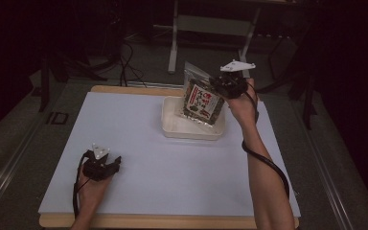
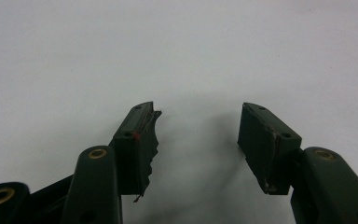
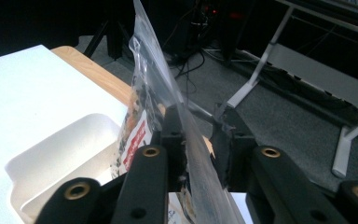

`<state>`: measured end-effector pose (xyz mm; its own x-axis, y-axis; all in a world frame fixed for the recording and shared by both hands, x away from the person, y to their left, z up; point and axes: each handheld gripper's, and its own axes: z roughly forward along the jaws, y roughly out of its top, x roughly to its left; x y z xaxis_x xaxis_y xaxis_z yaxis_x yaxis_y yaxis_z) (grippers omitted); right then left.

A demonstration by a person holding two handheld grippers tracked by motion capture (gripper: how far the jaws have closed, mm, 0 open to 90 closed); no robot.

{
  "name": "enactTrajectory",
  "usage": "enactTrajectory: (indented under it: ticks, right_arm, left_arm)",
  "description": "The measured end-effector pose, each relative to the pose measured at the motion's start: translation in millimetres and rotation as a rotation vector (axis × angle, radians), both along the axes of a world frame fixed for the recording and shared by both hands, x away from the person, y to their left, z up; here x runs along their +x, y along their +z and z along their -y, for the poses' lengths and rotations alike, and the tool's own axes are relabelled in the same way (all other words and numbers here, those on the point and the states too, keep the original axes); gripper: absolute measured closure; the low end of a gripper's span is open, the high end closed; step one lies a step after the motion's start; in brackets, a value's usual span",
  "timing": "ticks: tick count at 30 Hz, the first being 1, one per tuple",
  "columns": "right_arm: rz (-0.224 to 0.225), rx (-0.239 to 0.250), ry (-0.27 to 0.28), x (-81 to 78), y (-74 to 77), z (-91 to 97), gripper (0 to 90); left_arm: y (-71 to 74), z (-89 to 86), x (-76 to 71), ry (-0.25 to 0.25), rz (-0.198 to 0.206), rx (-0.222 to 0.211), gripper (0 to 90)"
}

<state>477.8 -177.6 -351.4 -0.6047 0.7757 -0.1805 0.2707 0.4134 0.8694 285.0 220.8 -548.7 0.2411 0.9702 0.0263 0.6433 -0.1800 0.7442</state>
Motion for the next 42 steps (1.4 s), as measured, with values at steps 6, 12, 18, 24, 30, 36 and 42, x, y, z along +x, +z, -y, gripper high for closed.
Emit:
enactTrajectory:
  ticks: [6,12,18,24,30,36,42]
  right_arm:
    - [-0.003,-0.001,-0.040,2.8,-2.1,1.5,62.9]
    - [-0.005,-0.001,-0.073,5.1,-3.8,3.2,51.3]
    - [0.006,-0.026,-0.110,4.1,-5.9,4.0,35.2]
    - [0.025,-0.046,-0.152,3.6,-6.4,5.4,25.5]
    - [0.038,-0.043,-0.169,3.0,-3.0,8.9,21.1]
    - [0.029,-0.016,-0.171,1.6,-0.8,16.2,21.6]
    - [0.058,0.003,-0.173,-5.1,3.2,24.1,22.1]
  left_arm:
    - [0.0,-0.2,0.1,-0.001,-0.001,-0.001,46.4]
    - [0.2,-0.5,-0.1,-0.001,0.000,-0.002,46.4]
    - [0.4,-0.5,-0.3,-0.001,-0.001,-0.001,46.4]
    - [0.4,-0.5,-0.3,0.000,0.000,-0.001,46.4]
    - [0.5,-0.6,-0.4,0.000,0.000,-0.002,46.4]
    - [0.6,-0.4,-0.8,0.001,0.000,-0.001,46.4]
    - [0.5,-0.3,-0.8,-0.001,-0.001,0.001,46.4]
